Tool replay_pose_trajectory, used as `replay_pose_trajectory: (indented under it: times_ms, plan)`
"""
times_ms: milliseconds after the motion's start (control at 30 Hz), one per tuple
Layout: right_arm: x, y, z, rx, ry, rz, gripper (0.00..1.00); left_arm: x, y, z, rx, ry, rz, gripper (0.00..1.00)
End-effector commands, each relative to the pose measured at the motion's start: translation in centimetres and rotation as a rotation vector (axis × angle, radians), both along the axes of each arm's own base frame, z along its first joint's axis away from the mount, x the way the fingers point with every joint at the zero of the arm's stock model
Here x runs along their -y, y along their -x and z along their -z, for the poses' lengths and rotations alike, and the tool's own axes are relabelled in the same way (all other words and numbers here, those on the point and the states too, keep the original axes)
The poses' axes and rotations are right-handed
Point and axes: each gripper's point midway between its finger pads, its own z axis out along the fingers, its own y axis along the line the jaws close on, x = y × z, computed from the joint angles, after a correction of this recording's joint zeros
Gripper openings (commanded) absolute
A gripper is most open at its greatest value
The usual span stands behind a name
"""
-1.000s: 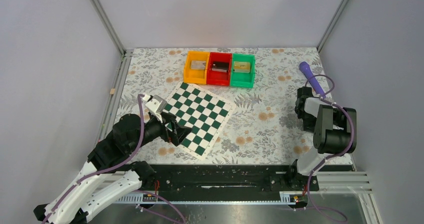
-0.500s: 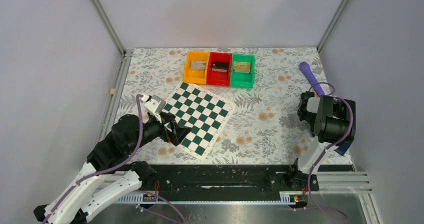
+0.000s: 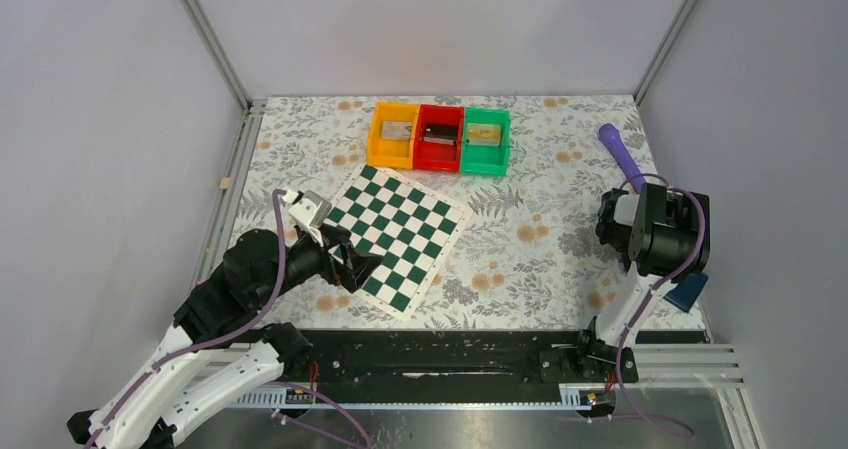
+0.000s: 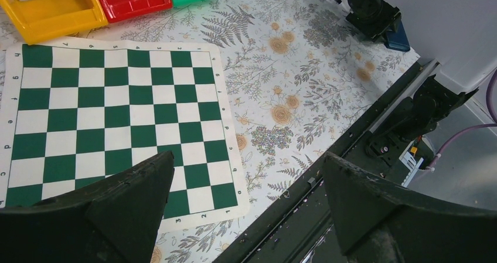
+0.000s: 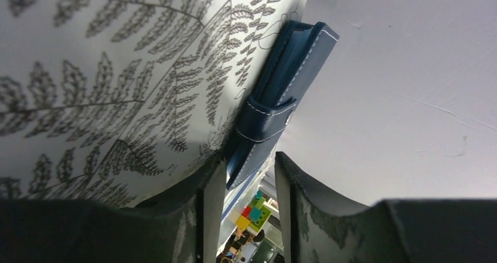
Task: Take the credit cards out of the card holder
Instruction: Move the card holder to the center of the board.
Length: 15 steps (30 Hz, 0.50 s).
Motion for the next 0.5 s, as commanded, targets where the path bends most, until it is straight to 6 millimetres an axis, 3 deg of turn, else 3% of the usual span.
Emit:
replay_pose_trajectory:
  times_ms: [0,233,467]
  plan:
    - [-1.0,-0.1,1.9,0.053,-0.09,0.042,0.41,0.2,-0.1,-1.1,0.037,0.03,0.003,0.96]
    - [-1.8,-0.7,2.0,0.086,-0.16,0.049,0.02,0.2,-0.1,-0.9,0.031,0.025,0.003,0.96]
    - [-2.3,-2.5,0.4,0.15,-0.197,0.074,0.0,0.1,-0.4,-0.8,0.032,0.021,-0.013,0.96]
